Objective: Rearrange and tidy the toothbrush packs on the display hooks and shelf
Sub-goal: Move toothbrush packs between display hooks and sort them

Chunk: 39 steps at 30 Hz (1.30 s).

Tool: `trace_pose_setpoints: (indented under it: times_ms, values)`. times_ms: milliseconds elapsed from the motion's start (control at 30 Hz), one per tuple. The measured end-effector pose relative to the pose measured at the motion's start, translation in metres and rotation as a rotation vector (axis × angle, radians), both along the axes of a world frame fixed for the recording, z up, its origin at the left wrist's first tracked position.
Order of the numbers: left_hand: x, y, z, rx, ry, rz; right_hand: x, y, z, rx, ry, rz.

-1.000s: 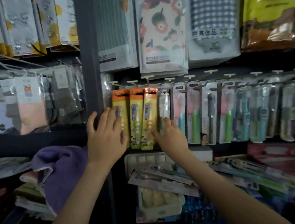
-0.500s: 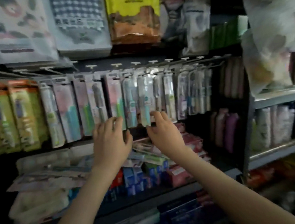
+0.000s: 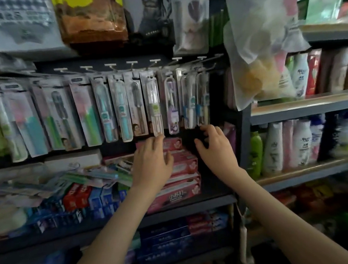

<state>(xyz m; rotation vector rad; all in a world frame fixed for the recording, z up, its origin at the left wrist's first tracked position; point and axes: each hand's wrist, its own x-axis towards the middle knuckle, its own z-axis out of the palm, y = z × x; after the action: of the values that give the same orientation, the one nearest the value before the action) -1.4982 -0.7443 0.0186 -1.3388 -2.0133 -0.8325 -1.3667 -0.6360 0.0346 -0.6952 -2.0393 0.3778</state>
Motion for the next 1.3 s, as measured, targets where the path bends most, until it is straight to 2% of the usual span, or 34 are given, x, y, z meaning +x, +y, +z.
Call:
trace_pose_setpoints:
  times_ms: [233, 567, 967, 1067, 1167, 1300]
  values:
    - [0.003, 0.009, 0.005, 0.032, 0.027, -0.01, -0.014, 0.002, -0.006, -0.095, 0.094, 0.064]
    - [-0.019, 0.041, 0.014, 0.051, 0.045, -0.055, -0.046, 0.04, -0.003, -0.167, 0.166, -0.029]
    - [-0.045, 0.11, 0.017, 0.085, 0.028, 0.068, -0.102, 0.131, 0.01, -0.149, 0.104, -0.05]
    - [-0.051, 0.122, 0.017, 0.099, 0.037, 0.105, -0.118, 0.149, 0.017, -0.143, 0.065, -0.116]
    - [-0.055, 0.132, 0.017, 0.111, 0.05, 0.129, -0.127, 0.159, 0.018, -0.138, 0.132, -0.136]
    - [-0.06, 0.142, 0.016, 0.128, 0.075, 0.137, -0.133, 0.167, 0.014, -0.114, 0.187, -0.055]
